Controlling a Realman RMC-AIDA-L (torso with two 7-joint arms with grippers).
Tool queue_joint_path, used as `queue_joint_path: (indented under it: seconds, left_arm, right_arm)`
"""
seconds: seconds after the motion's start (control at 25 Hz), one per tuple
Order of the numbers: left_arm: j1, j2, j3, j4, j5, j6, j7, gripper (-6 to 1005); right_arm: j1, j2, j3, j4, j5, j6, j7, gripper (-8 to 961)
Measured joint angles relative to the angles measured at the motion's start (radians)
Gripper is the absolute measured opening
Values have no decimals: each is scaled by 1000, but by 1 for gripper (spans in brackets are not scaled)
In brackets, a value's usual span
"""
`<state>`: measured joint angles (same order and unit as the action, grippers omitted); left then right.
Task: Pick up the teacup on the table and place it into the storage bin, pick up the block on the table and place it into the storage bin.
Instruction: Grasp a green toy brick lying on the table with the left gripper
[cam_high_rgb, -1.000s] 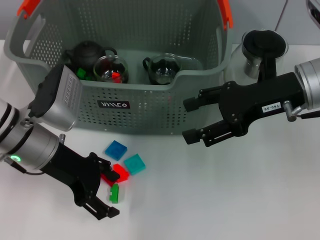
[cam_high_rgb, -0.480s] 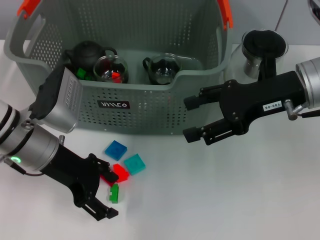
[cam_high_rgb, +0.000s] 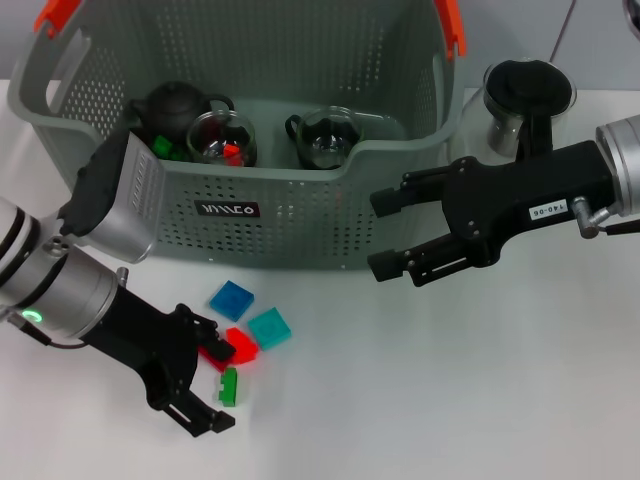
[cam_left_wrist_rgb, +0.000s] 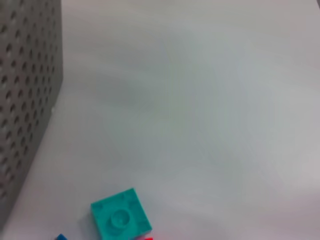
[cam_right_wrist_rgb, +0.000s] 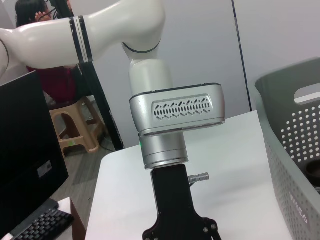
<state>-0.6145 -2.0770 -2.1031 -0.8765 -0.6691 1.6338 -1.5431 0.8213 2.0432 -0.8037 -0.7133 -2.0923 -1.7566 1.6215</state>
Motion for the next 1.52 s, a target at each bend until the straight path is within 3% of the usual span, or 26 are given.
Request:
queue_joint_path:
  seconds: [0.72,1.12,1.52]
  left_arm:
    - [-11,15,-18,-16,15,32,-10,901]
    - [-18,-17,4,-62,21,101,8,900]
    - [-25,-23,42,-37,35,43,33,900]
  right_arm:
    - [2,-1,2,0,0,0,0,912]
    - [-7,-5,9,0,21,1,-10,912]
    - [-10,-6,10,0,24,0,-12,912]
